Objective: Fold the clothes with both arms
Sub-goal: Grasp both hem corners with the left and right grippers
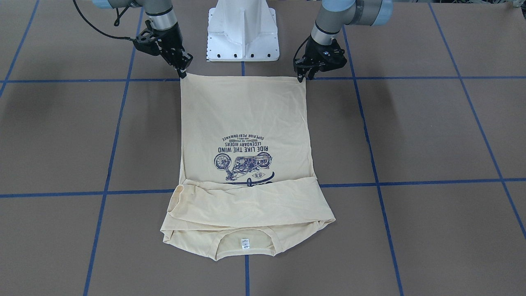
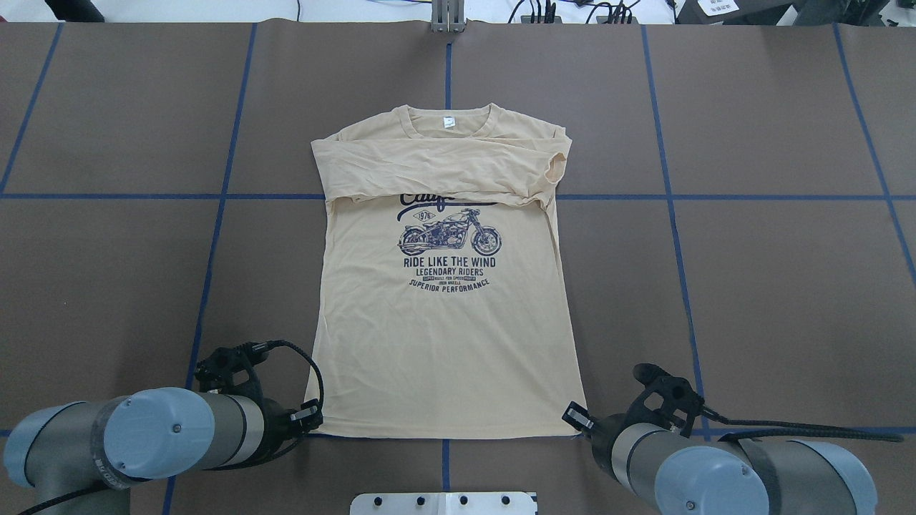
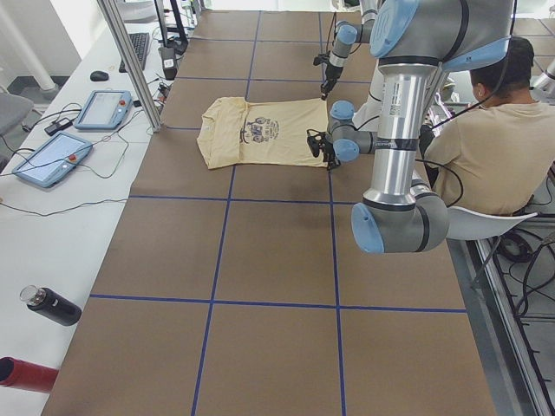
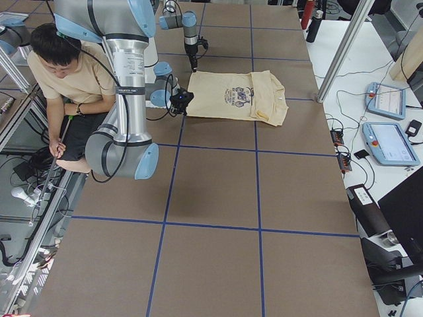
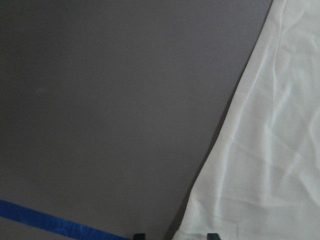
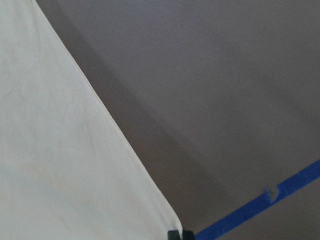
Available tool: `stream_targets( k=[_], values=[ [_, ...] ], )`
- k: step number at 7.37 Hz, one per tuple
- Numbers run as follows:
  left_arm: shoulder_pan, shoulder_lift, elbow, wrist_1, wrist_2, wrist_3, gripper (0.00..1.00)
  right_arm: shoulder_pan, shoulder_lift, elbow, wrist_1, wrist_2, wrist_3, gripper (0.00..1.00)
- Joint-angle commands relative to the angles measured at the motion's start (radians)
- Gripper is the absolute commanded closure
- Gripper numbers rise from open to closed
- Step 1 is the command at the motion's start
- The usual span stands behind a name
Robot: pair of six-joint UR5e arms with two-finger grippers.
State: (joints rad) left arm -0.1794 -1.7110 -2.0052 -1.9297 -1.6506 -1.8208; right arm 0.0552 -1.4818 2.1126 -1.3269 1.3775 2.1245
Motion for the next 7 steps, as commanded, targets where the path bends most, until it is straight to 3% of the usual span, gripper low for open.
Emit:
stream_targets(
  k=[1,3,4,5,6,7],
  values=[
    [0.006,0.001,0.000,0.000,0.000,0.000,0.52,0.000,0.000,0.007,0.000,0.000,0.000,1.00],
    [0.008,-0.001,0.000,0.000,0.000,0.000,0.54,0.000,0.000,0.007,0.000,0.000,0.000,1.00],
    [0.008,0.001,0.000,0.002,-0.002,0.000,0.64,0.000,0.000,0.007,0.000,0.000,0.000,1.00],
    [0.008,-0.001,0.000,0.002,-0.002,0.000,0.89,0.000,0.000,0.009,0.000,0.000,0.000,1.00],
    [0.008,-0.001,0.000,0.002,-0.002,0.000,1.00,0.000,0.000,0.007,0.000,0.000,0.000,1.00],
    [0.008,-0.001,-0.006,0.002,-0.002,0.000,1.00,0.000,0.000,0.007,0.000,0.000,0.000,1.00]
  ],
)
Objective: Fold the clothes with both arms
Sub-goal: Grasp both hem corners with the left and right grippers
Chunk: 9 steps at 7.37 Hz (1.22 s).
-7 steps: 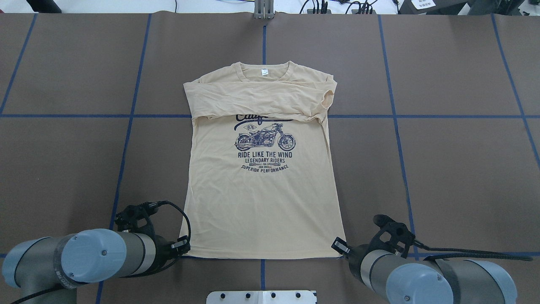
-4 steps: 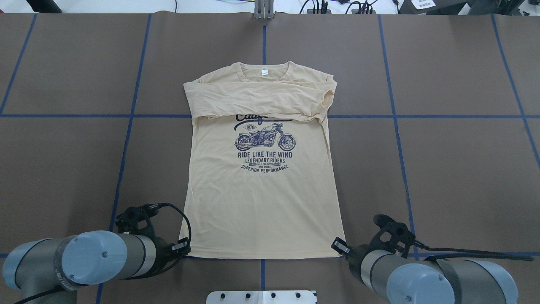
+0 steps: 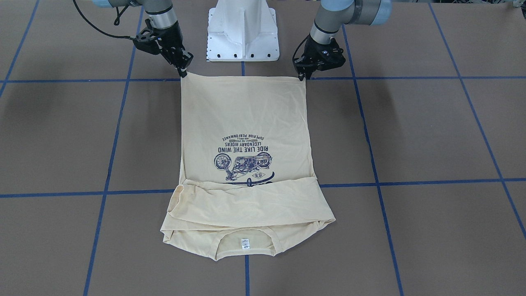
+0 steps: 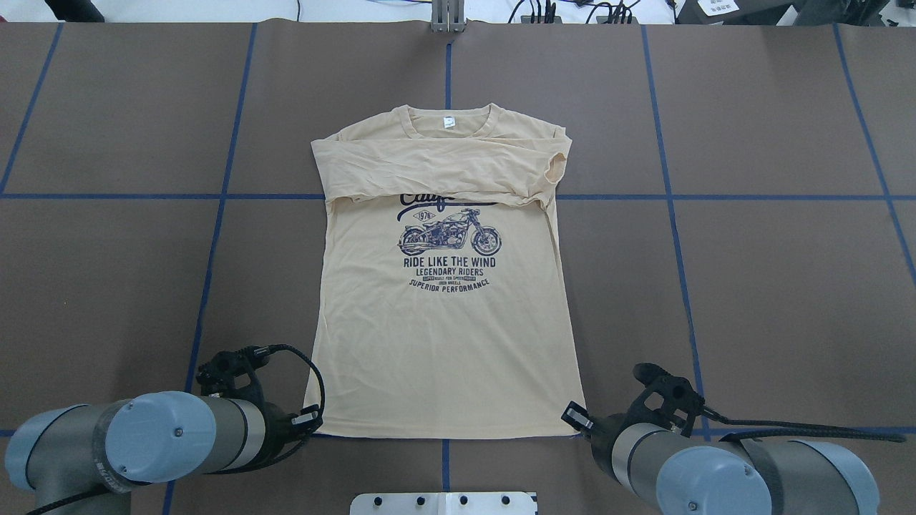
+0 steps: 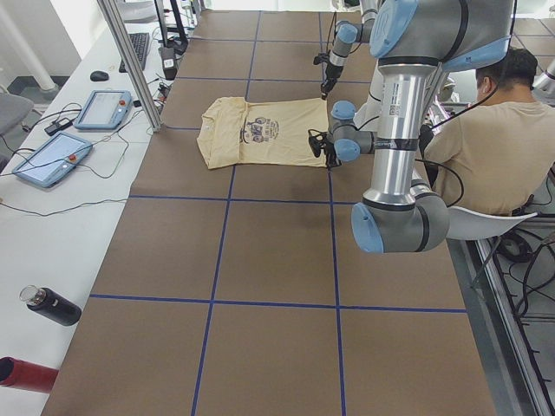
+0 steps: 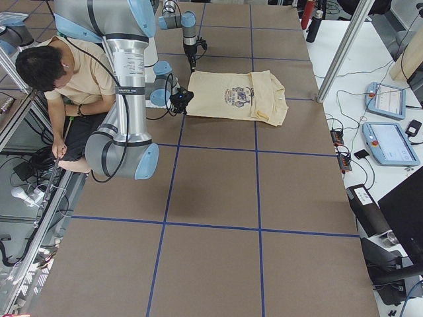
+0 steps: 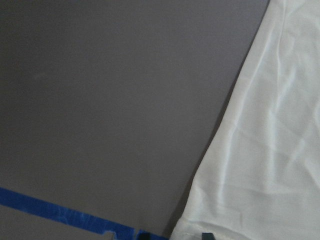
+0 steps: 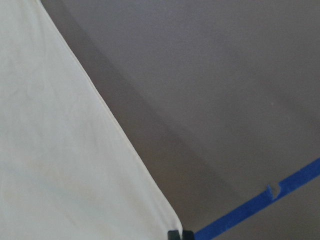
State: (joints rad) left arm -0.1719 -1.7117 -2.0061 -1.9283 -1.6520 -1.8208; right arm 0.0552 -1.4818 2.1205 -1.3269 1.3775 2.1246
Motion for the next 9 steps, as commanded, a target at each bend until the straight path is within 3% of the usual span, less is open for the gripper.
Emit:
stream_targets(
  k=[1,2,4,7,8,9],
  values=[
    [-0.003,0.000,-0.028,0.000,-0.002,-0.002,1.00,0.000,0.002,0.001,0.000,0.000,0.000,1.00],
    [-0.008,0.004,-0.061,0.003,-0.003,-0.002,1.00,0.001,0.000,0.024,0.000,0.000,0.000,1.00],
    [-0.003,0.007,-0.210,0.125,-0.012,-0.003,1.00,-0.006,-0.011,0.071,-0.002,0.002,0.003,1.00],
    [-0.018,0.012,-0.377,0.204,-0.109,-0.041,1.00,-0.009,-0.139,0.261,-0.003,0.051,0.005,1.00],
    [-0.050,-0.002,-0.393,0.225,-0.147,-0.025,1.00,0.044,-0.129,0.257,-0.003,0.060,0.000,1.00],
    [-0.104,-0.015,-0.369,0.224,-0.150,0.035,1.00,0.125,-0.114,0.242,-0.003,0.142,-0.014,1.00]
  ],
)
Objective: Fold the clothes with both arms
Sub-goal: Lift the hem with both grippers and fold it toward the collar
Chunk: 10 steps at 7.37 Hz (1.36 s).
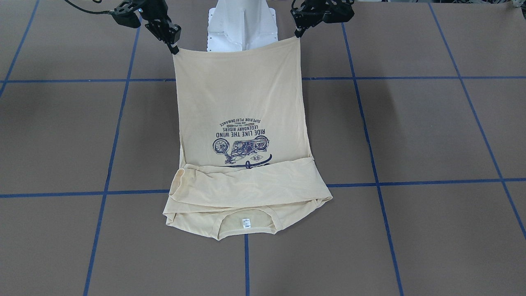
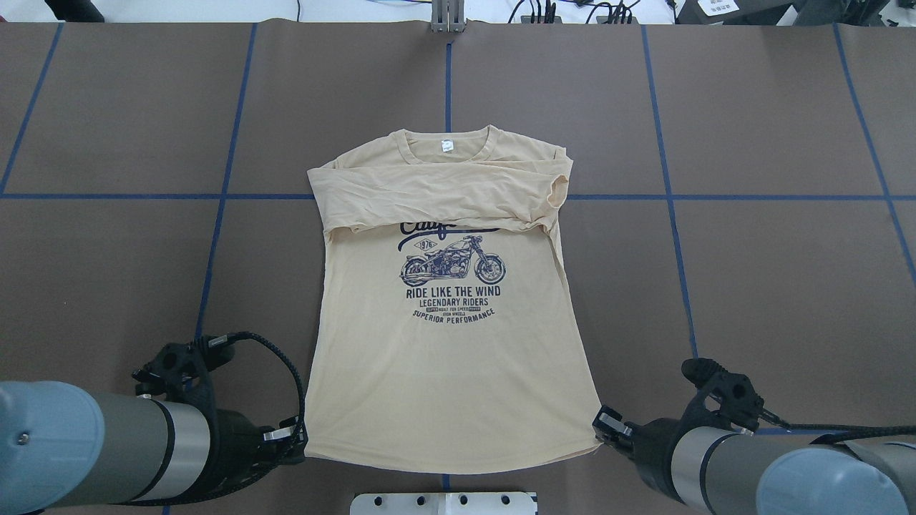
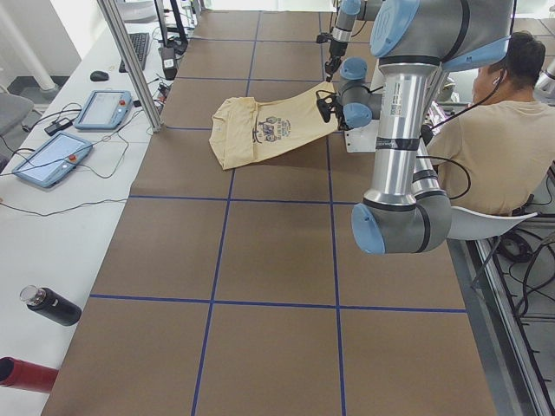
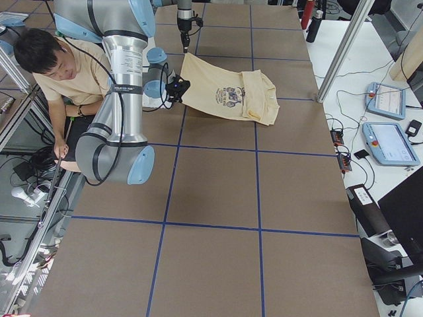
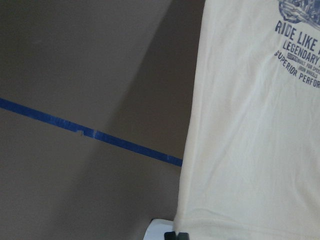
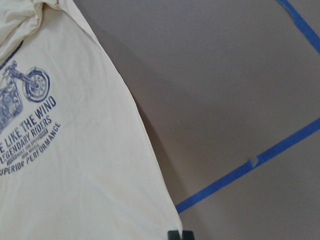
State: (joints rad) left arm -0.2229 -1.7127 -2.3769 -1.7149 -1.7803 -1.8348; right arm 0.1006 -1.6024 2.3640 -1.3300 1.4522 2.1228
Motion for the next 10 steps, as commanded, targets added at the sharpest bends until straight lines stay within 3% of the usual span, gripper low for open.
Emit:
stream_targets(
  k=[1,2,3,4,5,6,8,10],
  values=[
    [-0.117,-0.030,0.051,0.009,-0.018,0.131,1.00,0.223,0.066,-0.059,0.000,0.217,-0.076,1.00],
    [-0.203,-0.095,0.115,0.012,-0.024,0.220,1.00,0.367,0.170,-0.166,0.000,0.341,-0.177,1.00],
    [-0.308,-0.163,0.233,0.014,-0.057,0.289,1.00,0.455,0.252,-0.283,-0.002,0.390,-0.228,1.00],
    [-0.343,-0.233,0.349,0.014,-0.106,0.398,1.00,0.517,0.319,-0.363,-0.015,0.411,-0.292,1.00],
    [-0.390,-0.304,0.478,-0.009,-0.108,0.428,1.00,0.560,0.414,-0.423,-0.102,0.421,-0.369,1.00],
    [-0.468,-0.336,0.534,-0.028,-0.126,0.462,1.00,0.589,0.517,-0.515,-0.180,0.419,-0.426,1.00],
    [-0.527,-0.335,0.561,-0.064,-0.136,0.553,1.00,0.661,0.542,-0.589,-0.173,0.421,-0.542,1.00],
    [-0.605,-0.401,0.744,-0.140,-0.293,0.566,1.00,0.683,0.629,-0.713,-0.172,0.421,-0.575,1.00]
  ],
)
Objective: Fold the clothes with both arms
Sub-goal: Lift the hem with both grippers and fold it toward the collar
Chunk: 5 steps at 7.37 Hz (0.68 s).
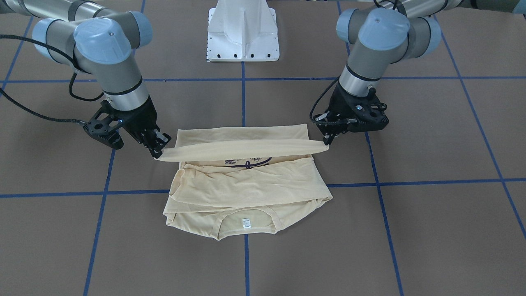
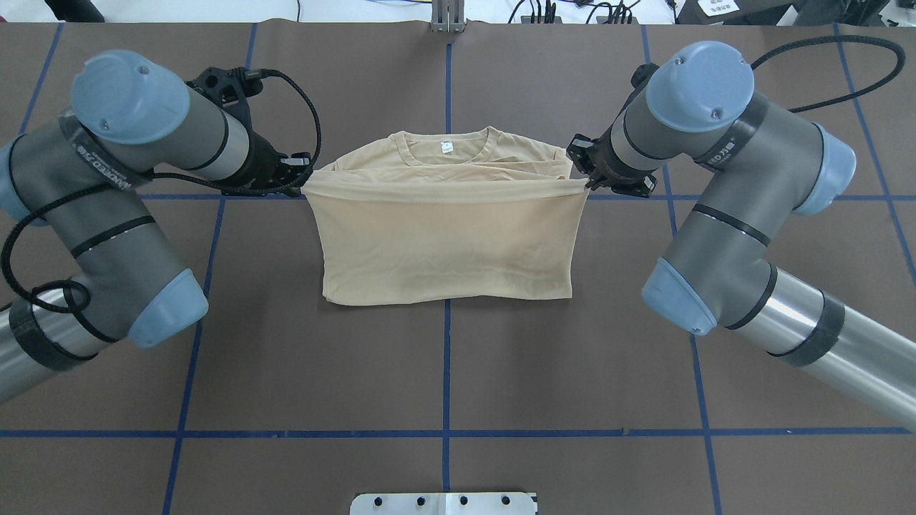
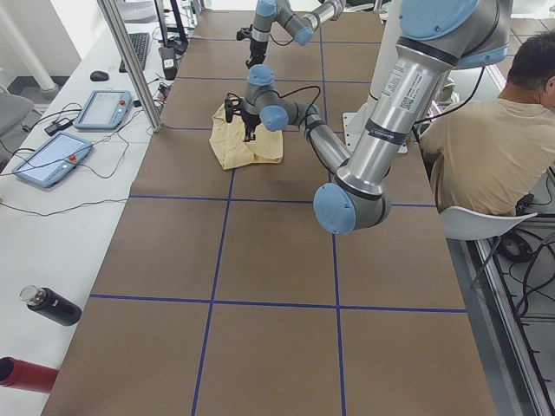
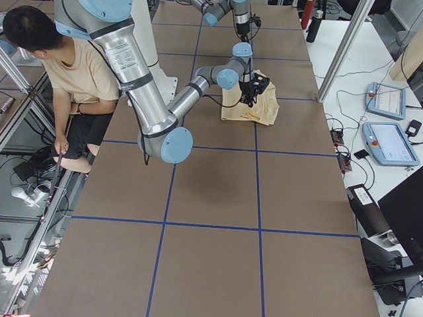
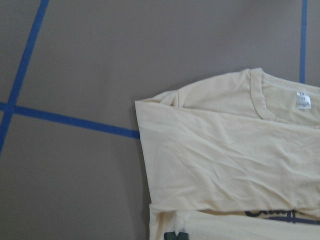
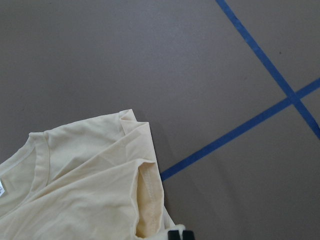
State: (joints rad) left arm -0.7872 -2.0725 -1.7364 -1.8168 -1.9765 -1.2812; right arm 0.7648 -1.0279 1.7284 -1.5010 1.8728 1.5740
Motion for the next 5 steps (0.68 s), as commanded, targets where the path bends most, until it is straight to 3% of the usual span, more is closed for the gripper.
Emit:
stream_targets(
  k=[1,2,5],
  values=[
    [-0.041,-0.066,0.157,-0.039,-0.093,0.014,1.00,0.024,0.069,-0.104,-0.001,0.000,-0.048,1.00],
    [-0.040,-0.070,0.191,-0.068,-0.063,0.011,1.00,0.022,0.077,-0.142,0.005,-0.004,-0.067,1.00],
    [-0.038,-0.106,0.328,-0.196,0.003,-0.041,1.00,0.027,0.181,-0.381,0.123,-0.014,-0.095,1.00]
  ],
)
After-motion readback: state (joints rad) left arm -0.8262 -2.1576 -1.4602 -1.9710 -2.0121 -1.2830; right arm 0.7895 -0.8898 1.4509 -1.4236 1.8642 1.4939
